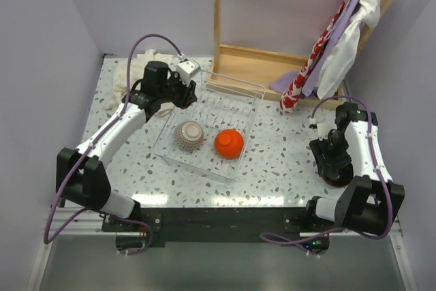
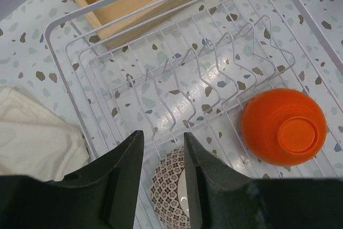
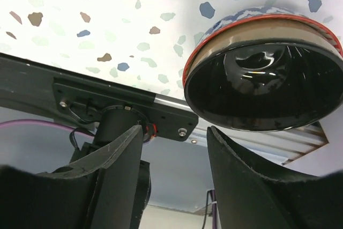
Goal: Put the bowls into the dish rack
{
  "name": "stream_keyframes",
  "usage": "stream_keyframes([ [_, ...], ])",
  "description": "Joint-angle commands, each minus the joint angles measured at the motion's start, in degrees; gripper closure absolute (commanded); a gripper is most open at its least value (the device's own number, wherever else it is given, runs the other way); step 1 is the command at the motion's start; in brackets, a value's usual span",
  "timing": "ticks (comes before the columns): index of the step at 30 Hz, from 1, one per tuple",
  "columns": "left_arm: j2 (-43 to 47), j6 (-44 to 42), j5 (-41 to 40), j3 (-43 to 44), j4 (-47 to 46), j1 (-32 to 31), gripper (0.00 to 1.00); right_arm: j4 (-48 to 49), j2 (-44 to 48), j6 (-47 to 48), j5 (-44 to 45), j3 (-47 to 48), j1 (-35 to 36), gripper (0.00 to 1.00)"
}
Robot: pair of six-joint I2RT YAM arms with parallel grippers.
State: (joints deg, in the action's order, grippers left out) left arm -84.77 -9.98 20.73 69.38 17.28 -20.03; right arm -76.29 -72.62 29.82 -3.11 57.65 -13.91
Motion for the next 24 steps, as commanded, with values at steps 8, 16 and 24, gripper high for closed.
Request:
stream_keyframes([
  [8,11.56,3.30,1.68,-11.90,-6.99,3.24,0.59,-0.53,-8.05,-7.32,-0.13,8.00,-0.24,0.45],
  [16,11.74,4.26,2.56,-16.48,-11.56,3.60,0.59,0.00,-10.96,-8.38,0.04,8.19,-0.15,0.46],
  [24,11.47,4.27,2.38,-16.74,-11.83,3.95,0.59,2.28,-10.79,-10.84,2.14,3.71,-0.24,0.48],
])
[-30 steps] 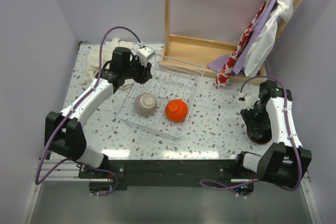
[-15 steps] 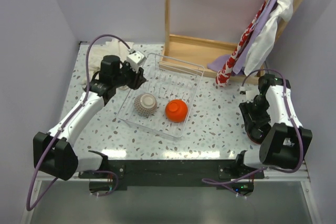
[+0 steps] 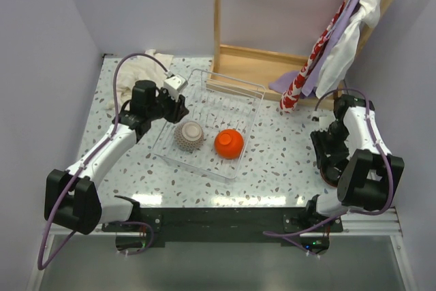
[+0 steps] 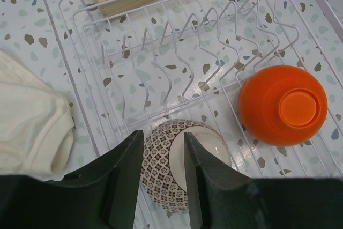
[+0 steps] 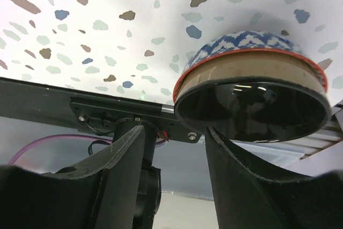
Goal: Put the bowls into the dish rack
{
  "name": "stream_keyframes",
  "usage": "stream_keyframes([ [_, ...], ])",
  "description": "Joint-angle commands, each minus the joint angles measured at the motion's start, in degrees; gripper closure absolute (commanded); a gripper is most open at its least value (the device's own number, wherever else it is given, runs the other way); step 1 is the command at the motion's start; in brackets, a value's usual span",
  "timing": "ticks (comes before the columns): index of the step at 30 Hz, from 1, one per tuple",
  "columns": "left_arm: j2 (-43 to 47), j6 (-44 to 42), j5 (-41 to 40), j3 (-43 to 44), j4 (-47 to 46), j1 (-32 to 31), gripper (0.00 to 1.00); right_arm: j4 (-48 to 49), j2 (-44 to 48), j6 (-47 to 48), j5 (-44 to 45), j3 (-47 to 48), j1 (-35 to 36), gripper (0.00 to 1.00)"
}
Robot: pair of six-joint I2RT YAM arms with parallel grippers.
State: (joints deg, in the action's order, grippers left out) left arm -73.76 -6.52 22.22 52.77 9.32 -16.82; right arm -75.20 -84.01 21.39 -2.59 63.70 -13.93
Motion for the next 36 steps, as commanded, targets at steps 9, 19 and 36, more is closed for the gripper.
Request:
stream_keyframes([
  [9,0.37,0.90,0.90,-0.92,-4.14,1.44,0.59,3.74,-0.72,-3.72,2.41,-3.06,-0.13,0.52],
  [19,0.28,1.34,1.07,-1.71,-4.75,1.79,0.59,5.50,-3.18,-4.25,4.35,-3.15,-0.13,0.57],
  [36,-0.16,2.39,1.42,-2.50,-6.51,2.32,0.58,4.63,-3.71,-4.16,5.23,-2.79,-0.04,0.87],
])
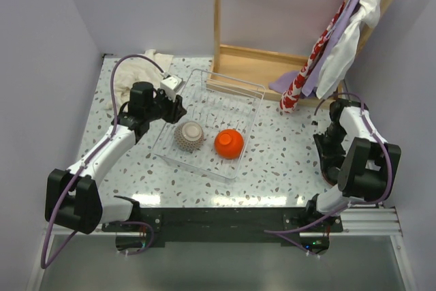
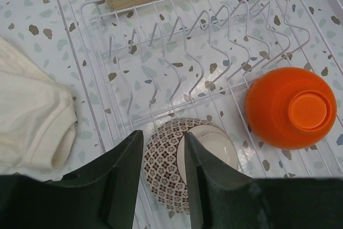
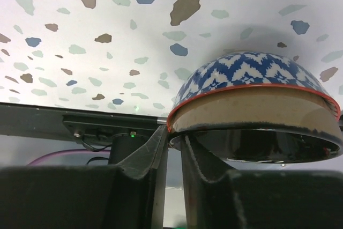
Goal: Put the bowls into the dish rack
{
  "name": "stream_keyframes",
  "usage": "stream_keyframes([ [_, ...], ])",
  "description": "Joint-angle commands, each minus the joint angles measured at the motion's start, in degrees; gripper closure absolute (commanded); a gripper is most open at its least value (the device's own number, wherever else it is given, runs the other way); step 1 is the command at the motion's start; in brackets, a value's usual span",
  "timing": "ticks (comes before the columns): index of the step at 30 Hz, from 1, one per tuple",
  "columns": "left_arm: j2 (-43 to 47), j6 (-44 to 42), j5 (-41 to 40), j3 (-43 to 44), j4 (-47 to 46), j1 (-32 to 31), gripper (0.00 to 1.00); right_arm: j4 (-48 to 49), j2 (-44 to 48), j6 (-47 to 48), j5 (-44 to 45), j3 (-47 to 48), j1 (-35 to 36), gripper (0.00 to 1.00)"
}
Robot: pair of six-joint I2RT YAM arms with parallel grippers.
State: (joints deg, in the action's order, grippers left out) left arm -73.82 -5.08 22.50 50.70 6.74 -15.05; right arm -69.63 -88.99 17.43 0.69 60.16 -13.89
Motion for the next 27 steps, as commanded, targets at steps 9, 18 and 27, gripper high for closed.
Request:
stream_keyframes([
  [9,-0.45,1.74,1.67,0.28,-4.54,0.55,0.58,-6.31,6.63,1.38,6.07,1.01,-0.09,1.00],
  [18,-0.36,2.97,2.46,-0.33,-5.86,0.55,0.58,-9.92,8.92,2.96,6.34,4.26,-0.09,1.00],
  [27,-0.09,2.97,2.46,-1.13,-5.86,0.55,0.58,-6.67,5.33,3.22,5.20,4.96,-0.17,1.00],
])
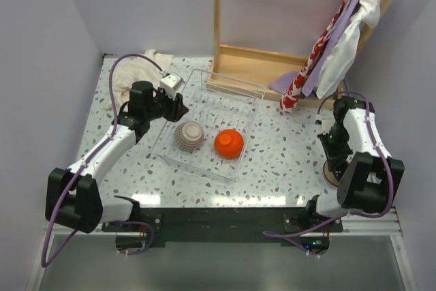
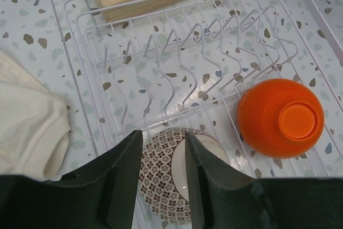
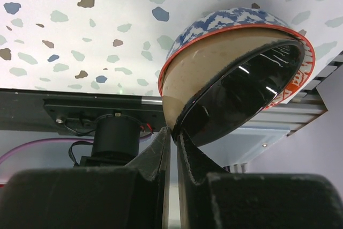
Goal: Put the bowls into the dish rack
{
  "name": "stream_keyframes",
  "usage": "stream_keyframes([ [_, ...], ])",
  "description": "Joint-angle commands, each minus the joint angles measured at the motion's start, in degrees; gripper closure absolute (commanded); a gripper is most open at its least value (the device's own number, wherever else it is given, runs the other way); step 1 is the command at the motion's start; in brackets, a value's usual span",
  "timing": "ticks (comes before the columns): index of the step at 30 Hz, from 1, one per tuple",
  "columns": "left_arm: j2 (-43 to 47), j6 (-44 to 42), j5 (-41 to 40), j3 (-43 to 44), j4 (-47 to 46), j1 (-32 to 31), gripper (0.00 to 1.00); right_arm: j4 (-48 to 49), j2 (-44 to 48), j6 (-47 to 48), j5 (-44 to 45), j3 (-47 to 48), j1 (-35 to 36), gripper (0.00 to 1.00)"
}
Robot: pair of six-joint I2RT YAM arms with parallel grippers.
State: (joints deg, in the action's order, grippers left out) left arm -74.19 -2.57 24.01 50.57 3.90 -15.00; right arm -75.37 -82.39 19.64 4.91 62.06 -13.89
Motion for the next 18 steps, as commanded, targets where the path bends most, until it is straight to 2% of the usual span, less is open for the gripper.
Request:
stream_keyframes([
  [1,0.28,0.37,0.95,-1.08,-3.02,0.50,0.58,-0.92,-1.63,1.02,0.89,3.24,-0.17,1.00],
  [5,0.28,0.46,0.95,-1.78,-3.02,0.50,0.57,-0.74,-2.77,0.75,0.81,4.03,-0.17,1.00],
  [6,0.28,0.46,0.86,-2.05,-3.02,0.50,0.58,-0.91,-2.86,0.58,0.46,4.20,-0.17,0.96],
  [7,0.28,0.37,0.78,-2.31,-4.85,0.50,0.58,-1.00,-2.95,-0.03,0.11,4.47,-0.09,0.79],
  [11,0.28,0.55,0.95,-2.67,-5.22,0.50,0.57,-1.44,-3.13,-0.39,-0.25,4.21,-0.09,0.62],
  [14,0.28,0.63,0.95,-3.10,-5.48,0.59,0.57,-1.44,-3.21,-0.48,-0.69,3.86,-0.09,0.56],
  [18,-0.25,0.81,0.95,-3.28,-6.01,0.59,0.57,-1.53,-4.18,-0.39,-1.48,3.94,0.00,0.54],
])
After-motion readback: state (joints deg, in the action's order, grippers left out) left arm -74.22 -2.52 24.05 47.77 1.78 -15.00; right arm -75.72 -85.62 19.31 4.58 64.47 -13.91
